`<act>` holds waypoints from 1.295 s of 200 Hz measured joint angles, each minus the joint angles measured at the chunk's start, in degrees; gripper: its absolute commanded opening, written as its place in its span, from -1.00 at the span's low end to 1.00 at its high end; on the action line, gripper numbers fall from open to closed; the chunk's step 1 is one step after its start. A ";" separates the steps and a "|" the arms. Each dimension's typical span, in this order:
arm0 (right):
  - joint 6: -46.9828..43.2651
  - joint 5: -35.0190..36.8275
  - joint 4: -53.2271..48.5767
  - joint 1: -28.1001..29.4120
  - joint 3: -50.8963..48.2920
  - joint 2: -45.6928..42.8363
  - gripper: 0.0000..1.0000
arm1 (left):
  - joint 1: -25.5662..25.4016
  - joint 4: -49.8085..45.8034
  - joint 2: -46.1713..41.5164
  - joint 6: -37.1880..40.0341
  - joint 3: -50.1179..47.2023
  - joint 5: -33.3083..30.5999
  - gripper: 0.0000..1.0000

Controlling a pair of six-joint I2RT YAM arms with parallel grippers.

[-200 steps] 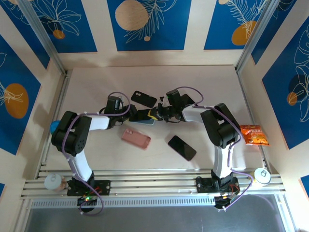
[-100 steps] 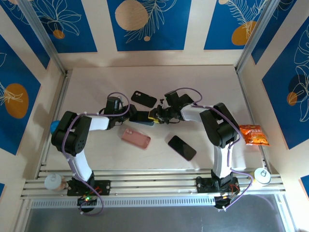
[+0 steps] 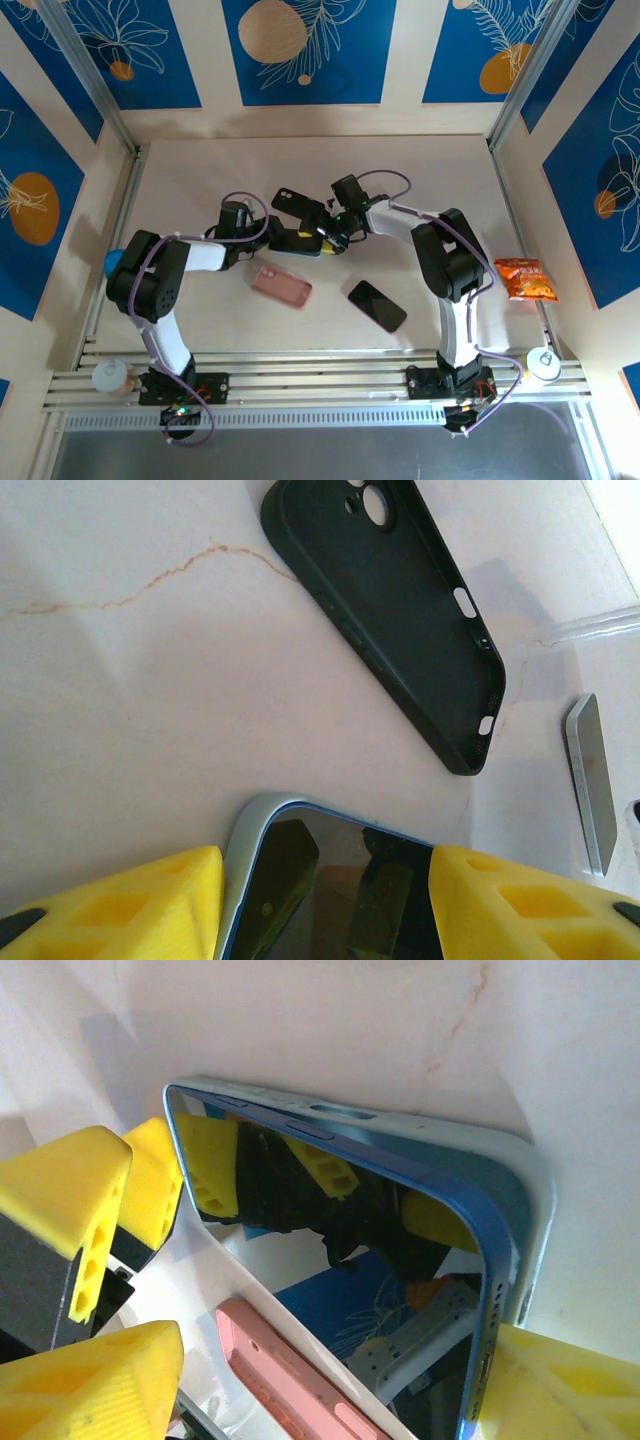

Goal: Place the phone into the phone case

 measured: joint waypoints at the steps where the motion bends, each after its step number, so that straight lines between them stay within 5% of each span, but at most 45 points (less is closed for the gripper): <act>1: -0.07 0.07 -0.28 0.00 0.17 0.00 0.50 | 0.00 0.02 0.00 0.00 0.00 0.00 0.13; 98: -1.77 3.30 -12.48 0.17 6.03 0.09 0.51 | 0.00 -0.87 -1.44 1.60 0.09 0.42 0.13; 110: -2.32 3.65 -12.76 0.24 6.03 0.07 0.28 | 0.00 -1.18 -1.55 1.64 0.22 0.46 0.14; 136: -4.35 5.20 -12.31 0.94 4.59 -0.94 -0.72 | -0.13 -1.77 -1.57 1.88 1.22 0.72 0.13; 153: -5.68 6.23 -12.02 1.90 2.62 -2.54 -1.00 | -0.33 -1.86 -1.57 1.97 2.03 1.16 0.13; 259: -8.70 12.09 -11.28 3.56 -1.53 -3.63 -1.00 | -2.75 -3.26 -1.05 1.99 4.04 1.97 0.13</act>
